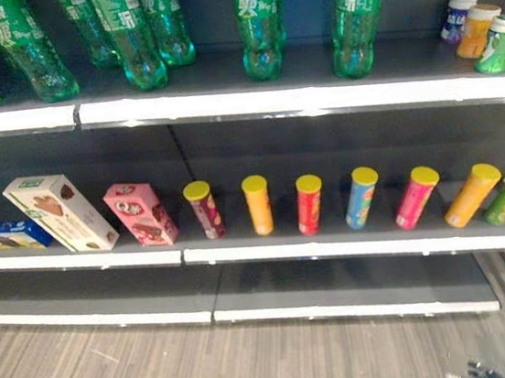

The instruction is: Put the goods on the table back onto the shelves and tidy them up.

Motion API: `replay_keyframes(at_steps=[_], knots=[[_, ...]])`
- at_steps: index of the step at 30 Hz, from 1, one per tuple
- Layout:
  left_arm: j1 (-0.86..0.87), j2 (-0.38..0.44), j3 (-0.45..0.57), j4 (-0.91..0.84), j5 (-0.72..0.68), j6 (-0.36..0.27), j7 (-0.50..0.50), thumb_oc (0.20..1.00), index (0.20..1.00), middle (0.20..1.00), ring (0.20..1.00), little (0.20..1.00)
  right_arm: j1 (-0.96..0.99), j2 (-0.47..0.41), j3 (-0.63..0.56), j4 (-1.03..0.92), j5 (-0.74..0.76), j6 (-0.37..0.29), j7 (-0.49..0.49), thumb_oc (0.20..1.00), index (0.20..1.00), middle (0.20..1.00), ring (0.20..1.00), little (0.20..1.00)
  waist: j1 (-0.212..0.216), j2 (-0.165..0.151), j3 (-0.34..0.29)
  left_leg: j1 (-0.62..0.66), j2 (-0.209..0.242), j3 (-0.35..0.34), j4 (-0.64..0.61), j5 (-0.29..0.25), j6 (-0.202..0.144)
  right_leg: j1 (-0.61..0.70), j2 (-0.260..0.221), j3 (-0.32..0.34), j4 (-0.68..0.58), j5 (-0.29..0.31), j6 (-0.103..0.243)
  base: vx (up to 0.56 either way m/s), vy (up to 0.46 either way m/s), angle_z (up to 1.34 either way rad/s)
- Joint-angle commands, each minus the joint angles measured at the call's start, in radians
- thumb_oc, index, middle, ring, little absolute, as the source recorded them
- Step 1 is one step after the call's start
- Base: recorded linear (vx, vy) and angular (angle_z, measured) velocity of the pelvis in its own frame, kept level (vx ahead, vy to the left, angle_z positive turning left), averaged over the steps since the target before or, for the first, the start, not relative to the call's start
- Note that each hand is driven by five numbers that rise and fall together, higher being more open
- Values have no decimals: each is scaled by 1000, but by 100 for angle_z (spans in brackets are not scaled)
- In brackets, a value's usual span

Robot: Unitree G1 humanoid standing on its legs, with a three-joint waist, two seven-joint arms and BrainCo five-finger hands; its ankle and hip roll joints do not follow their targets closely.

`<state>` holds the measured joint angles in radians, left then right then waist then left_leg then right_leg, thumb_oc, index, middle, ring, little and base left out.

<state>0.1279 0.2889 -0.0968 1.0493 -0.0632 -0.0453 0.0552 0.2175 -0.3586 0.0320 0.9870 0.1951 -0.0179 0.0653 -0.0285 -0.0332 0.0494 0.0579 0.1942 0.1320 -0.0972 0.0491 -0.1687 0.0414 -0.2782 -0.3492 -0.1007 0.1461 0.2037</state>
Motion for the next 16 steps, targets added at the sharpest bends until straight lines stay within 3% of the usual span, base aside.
replay_keyframes(at_steps=[1,8,16], knots=[[-62,21,-10,52,35,-30,0,1000,1000,1000,1000,1000,-93,8,19,11,-37,-4,-19,1000,1000,1000,1000,1000,5,-4,48,0,34,4,14,-27,-19,56,-21,-34,88,-128,15,3,-40,-1],[-78,7,-41,63,41,-33,-4,1000,1000,1000,1000,1000,-172,25,43,167,-77,1,-51,1000,1000,1000,1000,1000,15,14,49,4,42,-4,12,-22,-22,75,-6,-42,74,-133,6,-2,-22,0],[-81,-9,-46,110,39,-29,-7,1000,1000,1000,1000,1000,-196,34,65,185,-92,3,-58,1000,1000,1000,1000,1000,18,24,57,5,41,-18,10,-20,-25,92,-4,-54,82,-142,-1,0,-12,3]])
